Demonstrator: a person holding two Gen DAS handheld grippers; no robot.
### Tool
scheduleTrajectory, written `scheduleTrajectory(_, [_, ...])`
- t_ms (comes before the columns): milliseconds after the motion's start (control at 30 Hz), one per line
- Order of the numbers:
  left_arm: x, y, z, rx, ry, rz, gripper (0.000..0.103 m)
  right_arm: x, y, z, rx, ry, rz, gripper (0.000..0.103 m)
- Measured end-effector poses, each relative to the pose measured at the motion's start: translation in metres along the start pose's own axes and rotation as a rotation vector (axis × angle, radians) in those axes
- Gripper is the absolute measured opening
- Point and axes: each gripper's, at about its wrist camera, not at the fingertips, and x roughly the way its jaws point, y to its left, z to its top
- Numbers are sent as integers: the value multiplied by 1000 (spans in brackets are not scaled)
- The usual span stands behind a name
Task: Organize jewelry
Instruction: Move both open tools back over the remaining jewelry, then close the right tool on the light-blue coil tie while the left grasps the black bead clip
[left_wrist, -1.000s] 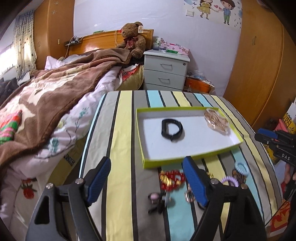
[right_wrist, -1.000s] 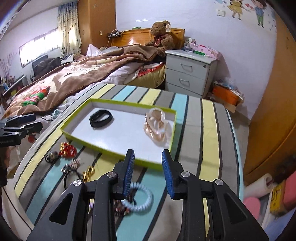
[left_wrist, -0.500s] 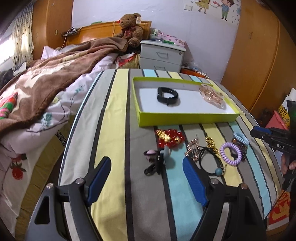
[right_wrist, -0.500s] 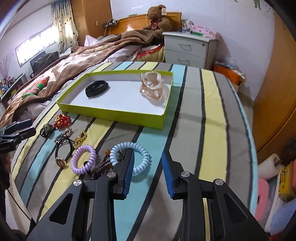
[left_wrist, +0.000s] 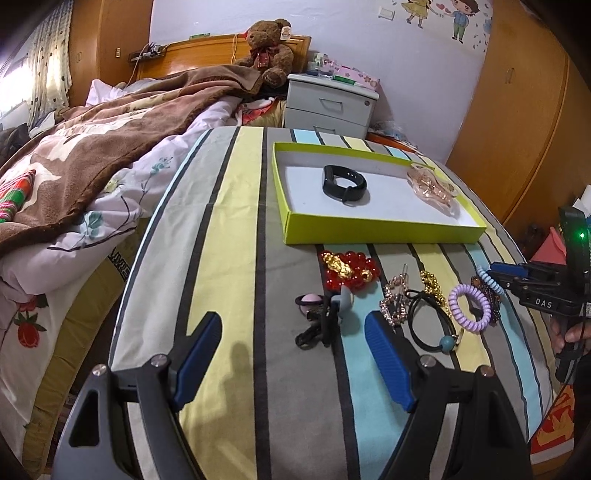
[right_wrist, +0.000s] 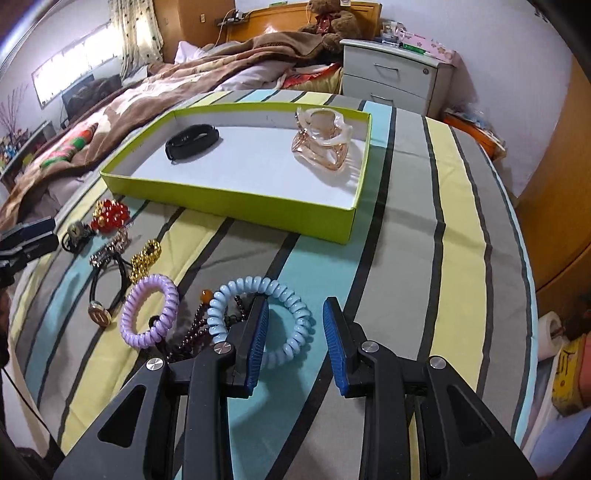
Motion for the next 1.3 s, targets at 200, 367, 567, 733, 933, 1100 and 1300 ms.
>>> scheduleTrajectory(200, [3, -6, 4, 17, 3, 2, 81, -2, 0, -3, -12, 2, -4, 10])
scheduleTrajectory(367, [12, -14, 6, 43, 20, 19, 81, -12, -11, -7, 35, -35, 13, 9])
scheduleTrajectory(567, [23, -17, 6, 48, 30, 61, 75, -34, -31, -9, 103, -97, 12, 9])
scheduleTrajectory(733, [31, -23, 6, 68, 48, 68, 65, -45, -37, -9, 122, -123, 14, 9])
scheduleTrajectory(933, [34, -27, 8, 75, 51, 80, 44, -50, -36, -11, 130, -135, 19, 9])
scheduleTrajectory(1100, [32, -28, 7, 74, 47, 94, 33, -52, -36, -13, 140, -143, 23, 9])
scheduleTrajectory(1300, [23, -30, 8, 78, 25, 111, 23, -55, -36, -15, 148, -152, 21, 9])
